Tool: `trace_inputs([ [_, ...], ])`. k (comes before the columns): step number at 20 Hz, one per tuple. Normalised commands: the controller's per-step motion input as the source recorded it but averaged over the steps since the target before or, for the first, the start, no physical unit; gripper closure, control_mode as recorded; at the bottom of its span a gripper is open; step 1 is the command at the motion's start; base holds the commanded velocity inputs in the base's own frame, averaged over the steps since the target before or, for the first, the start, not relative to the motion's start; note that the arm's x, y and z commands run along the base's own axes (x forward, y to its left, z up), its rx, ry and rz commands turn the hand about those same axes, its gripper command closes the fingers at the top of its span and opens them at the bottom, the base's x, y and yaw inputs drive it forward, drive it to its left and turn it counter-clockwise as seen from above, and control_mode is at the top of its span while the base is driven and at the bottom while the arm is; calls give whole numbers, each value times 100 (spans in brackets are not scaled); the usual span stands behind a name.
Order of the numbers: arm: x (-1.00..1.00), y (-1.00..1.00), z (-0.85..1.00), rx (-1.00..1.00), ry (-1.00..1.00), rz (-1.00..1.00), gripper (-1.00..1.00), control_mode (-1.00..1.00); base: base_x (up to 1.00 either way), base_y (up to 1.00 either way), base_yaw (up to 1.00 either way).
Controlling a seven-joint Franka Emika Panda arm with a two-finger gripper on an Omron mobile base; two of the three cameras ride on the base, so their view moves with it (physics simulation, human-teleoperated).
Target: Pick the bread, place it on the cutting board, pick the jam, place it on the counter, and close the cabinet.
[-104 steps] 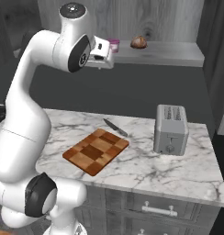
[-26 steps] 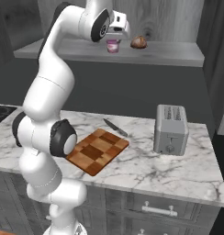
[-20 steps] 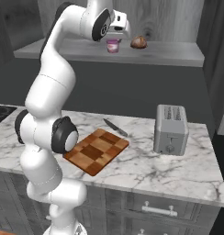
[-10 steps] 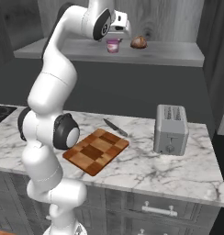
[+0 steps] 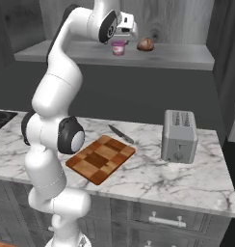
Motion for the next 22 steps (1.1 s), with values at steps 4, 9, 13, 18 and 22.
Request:
trace_inputs([
  [4, 8, 0, -9, 0, 0, 0, -100, -100, 0, 0, 0],
  [9, 11, 0, -1, 0, 0, 0, -100, -100, 0, 0, 0],
  [13, 12, 0, 0, 0, 0, 0, -100, -100, 0, 0, 0],
  [18, 11, 0, -2, 0, 0, 0, -100, -100, 0, 0, 0],
  [22, 0, 0, -8, 0, 0, 0, -100, -100, 0, 0, 0],
])
